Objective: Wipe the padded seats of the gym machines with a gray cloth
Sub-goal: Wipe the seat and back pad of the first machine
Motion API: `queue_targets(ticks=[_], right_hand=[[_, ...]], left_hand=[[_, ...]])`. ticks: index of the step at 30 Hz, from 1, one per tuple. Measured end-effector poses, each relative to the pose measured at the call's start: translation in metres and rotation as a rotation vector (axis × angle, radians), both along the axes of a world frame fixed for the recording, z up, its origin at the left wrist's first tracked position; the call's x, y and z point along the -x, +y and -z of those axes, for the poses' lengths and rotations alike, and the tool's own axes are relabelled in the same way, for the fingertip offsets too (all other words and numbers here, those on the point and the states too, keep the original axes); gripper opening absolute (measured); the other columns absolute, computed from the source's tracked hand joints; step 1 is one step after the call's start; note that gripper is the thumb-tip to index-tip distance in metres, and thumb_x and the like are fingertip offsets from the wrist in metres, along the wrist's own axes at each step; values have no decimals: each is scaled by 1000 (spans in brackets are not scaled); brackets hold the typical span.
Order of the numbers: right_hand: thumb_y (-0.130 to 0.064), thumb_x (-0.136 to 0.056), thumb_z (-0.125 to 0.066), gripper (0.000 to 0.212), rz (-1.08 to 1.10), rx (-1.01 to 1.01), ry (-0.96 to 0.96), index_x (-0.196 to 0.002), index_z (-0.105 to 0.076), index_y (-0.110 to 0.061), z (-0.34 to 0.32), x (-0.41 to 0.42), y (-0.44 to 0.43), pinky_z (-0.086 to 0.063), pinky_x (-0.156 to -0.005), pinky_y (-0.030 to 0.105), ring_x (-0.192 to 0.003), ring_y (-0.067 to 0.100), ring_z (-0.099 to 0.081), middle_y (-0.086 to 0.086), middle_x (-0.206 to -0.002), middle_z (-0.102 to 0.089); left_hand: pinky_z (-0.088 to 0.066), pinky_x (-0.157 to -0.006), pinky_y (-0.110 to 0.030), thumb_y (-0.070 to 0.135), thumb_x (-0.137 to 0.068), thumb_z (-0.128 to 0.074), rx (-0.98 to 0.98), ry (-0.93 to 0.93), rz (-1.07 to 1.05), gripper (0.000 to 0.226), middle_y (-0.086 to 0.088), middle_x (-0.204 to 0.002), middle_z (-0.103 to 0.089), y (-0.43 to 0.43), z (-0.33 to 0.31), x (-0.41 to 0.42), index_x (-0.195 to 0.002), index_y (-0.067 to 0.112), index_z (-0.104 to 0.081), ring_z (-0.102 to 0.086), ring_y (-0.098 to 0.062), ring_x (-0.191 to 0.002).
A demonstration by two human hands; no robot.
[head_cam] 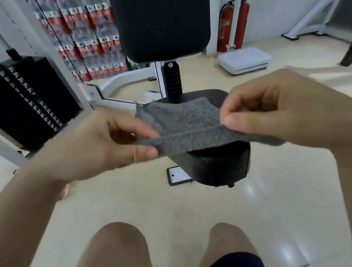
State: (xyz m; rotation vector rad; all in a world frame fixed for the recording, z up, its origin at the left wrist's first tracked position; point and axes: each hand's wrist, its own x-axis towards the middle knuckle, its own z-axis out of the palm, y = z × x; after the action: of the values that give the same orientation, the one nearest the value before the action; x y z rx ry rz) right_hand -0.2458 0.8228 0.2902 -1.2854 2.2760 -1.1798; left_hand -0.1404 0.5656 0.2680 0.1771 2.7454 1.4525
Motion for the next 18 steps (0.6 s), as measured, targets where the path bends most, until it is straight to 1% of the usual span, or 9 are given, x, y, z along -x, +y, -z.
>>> queue_targets(ticks=[2,3,4,5,7,9,12,15,18], right_hand=[[-59,-77,-62,37,-33,-217,-80,-70,-70,-23,12,-21,20,-39,-41,23,-38,18,-46,11,-49,-56],[-71,-73,-53,50,-2,-331,-43,-67,-68,-23,20,-29,26,-40,-43,21,-38,14,-48,8,-50,-58],[-79,-69,-43,61,66,-427,25,-66,-66,-23,29,-36,29,-38,-44,17,-40,10,-48,3,-51,-59],[-85,-67,-35,68,160,-487,95,-66,-64,-23,39,-42,32,-40,-49,18,-44,7,-50,-2,-54,-59],[-88,-63,-26,69,384,-507,149,-68,-64,-31,57,-54,34,-42,-56,17,-60,2,-55,-12,-64,-61],[-90,-67,-23,66,585,-391,146,-76,-61,-37,76,-63,33,-47,-71,25,-73,0,-56,-18,-84,-62],[-77,-77,-39,46,895,50,131,-100,-47,-38,94,-73,18,-47,-80,33,-86,1,-56,-20,-107,-48],[-65,-82,-43,67,850,266,67,-138,-28,-30,107,-80,-22,-43,-97,29,-126,-1,-41,-11,-141,-36],[-59,-88,-38,75,905,305,175,-146,-26,-13,122,-81,-58,-29,-113,38,-143,19,-23,10,-156,-19]], left_hand=[[-46,-48,-25,54,-67,-76,-17,-296,262,37,-7,-70,-70,2,16,-16,-95,30,-76,-60,-17,-53],[-50,-53,-26,59,-67,-73,-24,-328,281,40,-5,-79,-73,5,25,-18,-97,32,-75,-66,-17,-61],[-53,-60,-27,62,-68,-70,-8,-259,223,42,-2,-85,-74,9,34,-16,-98,34,-74,-68,-16,-68],[-54,-67,-27,62,-68,-70,98,-73,151,43,3,-92,-73,12,43,-12,-99,33,-73,-68,-13,-78],[-48,-87,-27,57,-70,-70,475,363,92,47,8,-109,-66,20,55,2,-105,27,-66,-61,-12,-105],[-37,-103,-28,59,-71,-68,681,563,175,62,-2,-124,-55,27,61,17,-116,20,-54,-48,-19,-124],[-34,-108,-40,62,-76,-64,767,609,308,78,-12,-140,-41,41,70,38,-137,21,-37,-41,-27,-130],[-45,-97,-46,42,-85,-65,700,791,267,57,-19,-132,-54,54,85,53,-131,16,-42,-53,-31,-122],[-49,-92,-44,19,-78,-68,601,927,162,48,-20,-122,-61,64,94,55,-122,8,-50,-59,-30,-115]])
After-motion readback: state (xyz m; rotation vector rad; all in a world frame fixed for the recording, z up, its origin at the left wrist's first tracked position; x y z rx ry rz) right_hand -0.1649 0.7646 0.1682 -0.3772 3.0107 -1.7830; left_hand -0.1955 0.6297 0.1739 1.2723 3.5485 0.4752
